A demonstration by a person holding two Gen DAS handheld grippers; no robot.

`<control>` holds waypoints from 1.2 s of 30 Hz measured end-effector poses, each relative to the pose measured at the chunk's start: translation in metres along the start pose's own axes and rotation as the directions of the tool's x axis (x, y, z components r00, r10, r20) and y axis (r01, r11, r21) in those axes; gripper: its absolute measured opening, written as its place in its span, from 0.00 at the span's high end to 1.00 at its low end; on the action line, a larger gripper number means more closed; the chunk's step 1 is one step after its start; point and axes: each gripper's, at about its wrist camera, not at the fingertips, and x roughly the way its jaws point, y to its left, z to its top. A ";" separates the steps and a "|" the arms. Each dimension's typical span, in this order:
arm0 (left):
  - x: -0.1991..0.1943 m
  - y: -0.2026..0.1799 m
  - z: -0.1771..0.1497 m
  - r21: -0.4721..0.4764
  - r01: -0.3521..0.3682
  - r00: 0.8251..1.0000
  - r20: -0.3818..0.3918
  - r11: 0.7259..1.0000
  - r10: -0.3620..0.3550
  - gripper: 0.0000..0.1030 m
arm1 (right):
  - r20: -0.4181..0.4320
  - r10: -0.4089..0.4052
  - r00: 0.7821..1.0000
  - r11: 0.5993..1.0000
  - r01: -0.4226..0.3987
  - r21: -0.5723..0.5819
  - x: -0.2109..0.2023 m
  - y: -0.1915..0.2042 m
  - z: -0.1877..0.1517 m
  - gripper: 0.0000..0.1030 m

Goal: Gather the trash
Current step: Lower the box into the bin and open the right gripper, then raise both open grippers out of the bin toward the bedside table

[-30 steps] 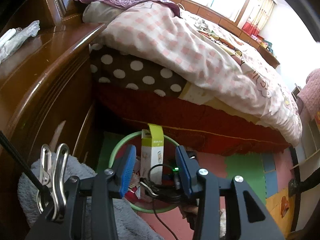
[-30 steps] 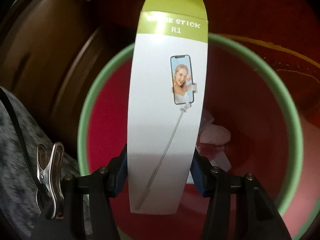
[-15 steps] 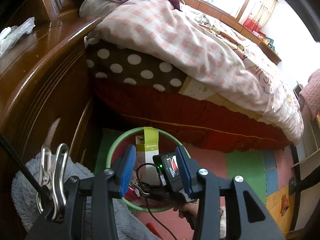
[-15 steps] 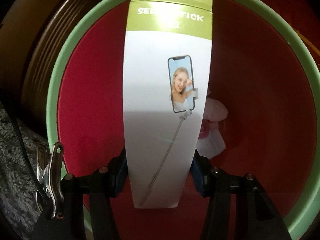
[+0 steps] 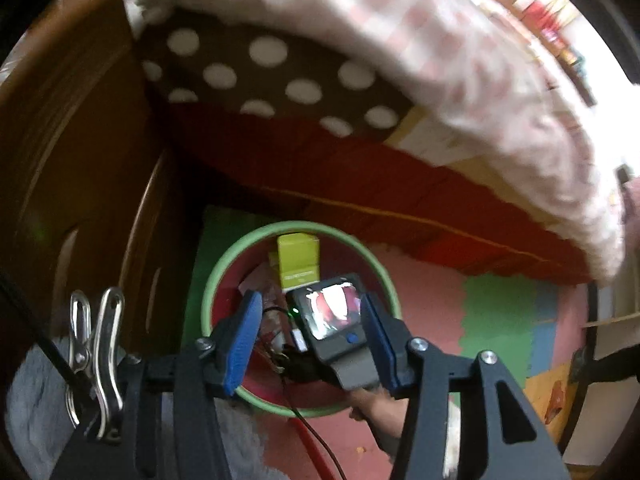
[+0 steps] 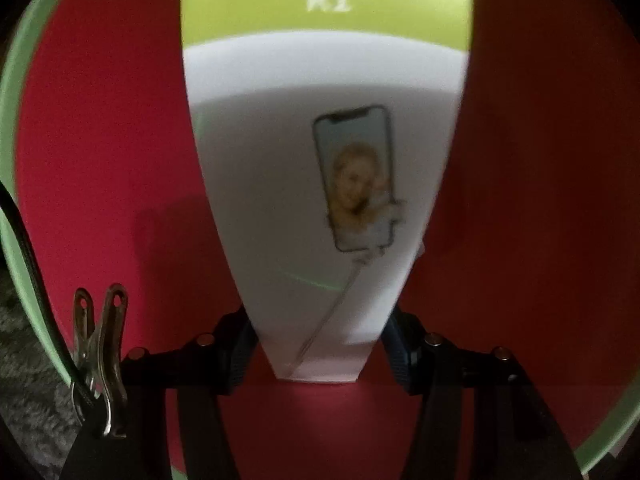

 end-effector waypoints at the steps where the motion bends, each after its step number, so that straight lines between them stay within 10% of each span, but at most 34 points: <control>1: 0.010 -0.003 0.007 0.004 -0.016 1.000 -0.024 1.000 0.016 0.48 | 0.001 0.001 1.000 1.000 -0.001 0.005 0.001 -0.001 0.000 0.45; 9: 0.073 -0.003 0.034 -0.031 -0.040 0.986 -0.161 0.999 0.034 0.42 | -0.001 -0.020 1.000 1.000 0.020 0.007 0.000 -0.003 -0.005 0.45; 16: 0.175 0.008 0.045 0.000 -0.201 0.893 -0.411 0.980 0.183 0.42 | -0.157 -0.134 0.978 0.991 0.131 -0.033 0.020 0.003 0.006 0.45; 19: 0.194 0.023 0.040 -0.049 -0.191 0.878 -0.454 0.980 0.149 0.45 | -0.197 -0.135 0.971 0.991 0.129 -0.043 0.031 0.001 0.011 0.45; 27: 0.180 0.034 0.049 -0.146 -0.109 0.912 -0.408 0.983 0.040 0.42 | -0.221 -0.173 0.960 0.985 0.164 -0.057 0.031 0.008 0.026 0.32; 36: 0.108 0.016 0.046 -0.121 0.090 0.961 -0.249 0.989 -0.118 0.42 | -0.006 -0.041 0.999 0.999 0.041 -0.023 -0.027 0.003 -0.002 0.31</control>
